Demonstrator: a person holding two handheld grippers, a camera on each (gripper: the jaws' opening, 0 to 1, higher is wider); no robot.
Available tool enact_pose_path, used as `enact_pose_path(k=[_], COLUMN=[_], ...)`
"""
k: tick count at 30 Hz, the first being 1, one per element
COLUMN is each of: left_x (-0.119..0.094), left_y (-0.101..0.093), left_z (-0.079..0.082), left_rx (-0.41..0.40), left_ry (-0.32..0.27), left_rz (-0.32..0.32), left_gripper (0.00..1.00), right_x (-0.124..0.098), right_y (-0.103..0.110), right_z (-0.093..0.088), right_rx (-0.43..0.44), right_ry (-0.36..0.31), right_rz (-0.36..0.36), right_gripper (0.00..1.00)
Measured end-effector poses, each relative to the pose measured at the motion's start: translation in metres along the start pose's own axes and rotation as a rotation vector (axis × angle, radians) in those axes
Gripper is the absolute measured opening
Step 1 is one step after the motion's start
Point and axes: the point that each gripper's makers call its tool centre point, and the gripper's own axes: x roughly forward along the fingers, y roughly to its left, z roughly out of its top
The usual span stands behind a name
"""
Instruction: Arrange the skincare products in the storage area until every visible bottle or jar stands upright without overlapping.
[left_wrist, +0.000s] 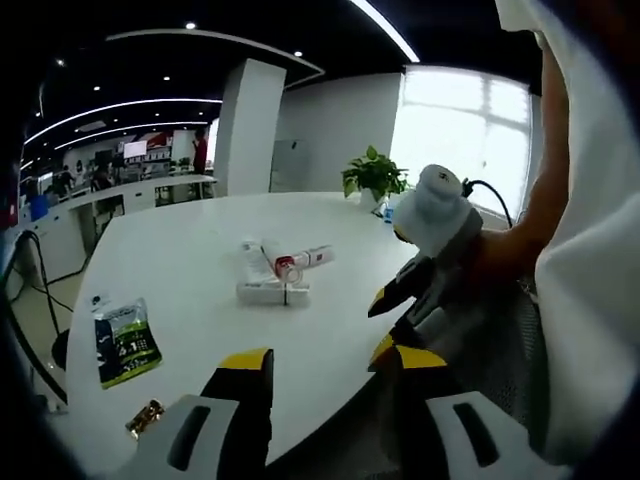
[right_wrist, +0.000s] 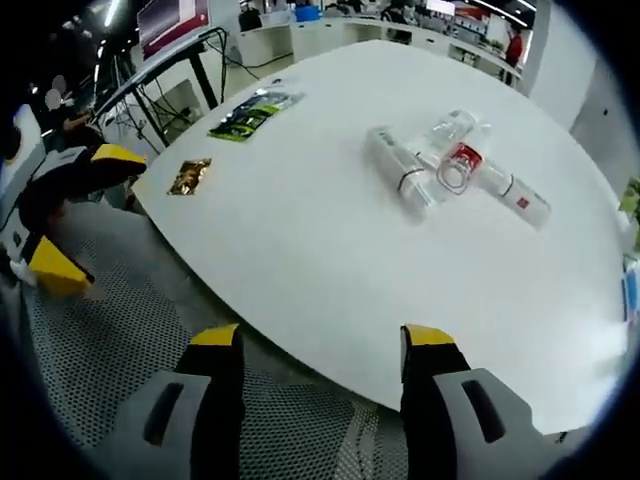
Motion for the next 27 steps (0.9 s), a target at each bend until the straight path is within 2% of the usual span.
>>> enact_pose_path(k=[2,4,10,16,19,20,22,24,27], left_x=[-0.001,-0.001,-0.002,-0.003,-0.004,-0.004,-0.003,-0.003,-0.003], left_y=[0.0,0.001,0.004,0.005,0.006,0.006,0.007,0.007,0.008], left_z=[0.0,-0.002,-0.004,-0.007,-0.005,-0.004,-0.004,-0.006,-0.01], left_rx=[0.001,0.008,0.008,-0.021,-0.062,-0.074,-0.096,-0.109,-0.117], left_ry=[0.002,0.007,0.017,0.031,0.026,0.027,0.036,0.048,0.074], left_rz=[0.001,0.003,0.019,0.022,0.019,0.018,0.016,0.016,0.016], left_gripper=[0.48,0.48,0.48,0.48,0.48,0.48,0.48,0.48,0.48], right_x=[-0.003,-0.005,-0.001,0.004,0.015,0.017,0.027,0.039,0.049], right_y=[-0.013,-0.029,-0.064,-0.095,-0.113,-0.114,-0.112,-0.105,-0.102], right_z=[0.013,0.026,0.043,0.065,0.075,0.076,0.08,0.081,0.087], right_rx=[0.087,0.107,0.015,0.002,-0.006,-0.016,-0.104,-0.122,-0.16], right_ry=[-0.042,-0.083,-0.078,-0.09,-0.092,-0.09,-0.063,-0.036,-0.042], right_rz=[-0.014,-0.038,-0.094,-0.123,-0.122,-0.12,-0.093,-0.035,-0.018], right_gripper=[0.61,0.61,0.61,0.61,0.58,0.57,0.55,0.54,0.49])
